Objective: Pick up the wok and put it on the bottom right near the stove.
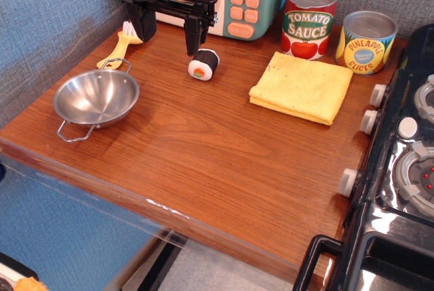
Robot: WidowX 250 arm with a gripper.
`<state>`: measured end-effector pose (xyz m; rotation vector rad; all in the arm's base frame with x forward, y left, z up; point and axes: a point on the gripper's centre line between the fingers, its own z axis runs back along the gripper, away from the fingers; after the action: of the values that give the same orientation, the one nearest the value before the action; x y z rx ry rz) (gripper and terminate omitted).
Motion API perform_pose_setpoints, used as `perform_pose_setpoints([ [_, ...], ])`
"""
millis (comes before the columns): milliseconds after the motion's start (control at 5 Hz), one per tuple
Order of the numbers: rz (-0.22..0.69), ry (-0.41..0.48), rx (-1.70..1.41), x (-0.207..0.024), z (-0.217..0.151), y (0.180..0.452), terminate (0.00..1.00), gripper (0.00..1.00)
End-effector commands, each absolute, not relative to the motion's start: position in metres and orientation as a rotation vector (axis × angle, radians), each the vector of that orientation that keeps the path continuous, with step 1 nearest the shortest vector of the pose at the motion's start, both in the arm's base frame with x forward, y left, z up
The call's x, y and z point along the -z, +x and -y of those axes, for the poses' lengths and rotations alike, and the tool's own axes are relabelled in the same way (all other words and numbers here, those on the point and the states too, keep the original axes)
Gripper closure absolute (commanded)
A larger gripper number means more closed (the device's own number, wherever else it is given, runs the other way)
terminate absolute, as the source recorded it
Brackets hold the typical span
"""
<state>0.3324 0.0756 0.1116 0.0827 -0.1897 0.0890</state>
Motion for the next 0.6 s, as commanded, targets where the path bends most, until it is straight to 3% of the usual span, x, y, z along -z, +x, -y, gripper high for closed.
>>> perform_pose_setpoints([
  [0,0.19,0.083,-0.089,-0.112,-0.076,0.332,0.0,0.0],
  [400,0.157,0.093,-0.16,-0.098,-0.099,0.314,0.0,0.0],
])
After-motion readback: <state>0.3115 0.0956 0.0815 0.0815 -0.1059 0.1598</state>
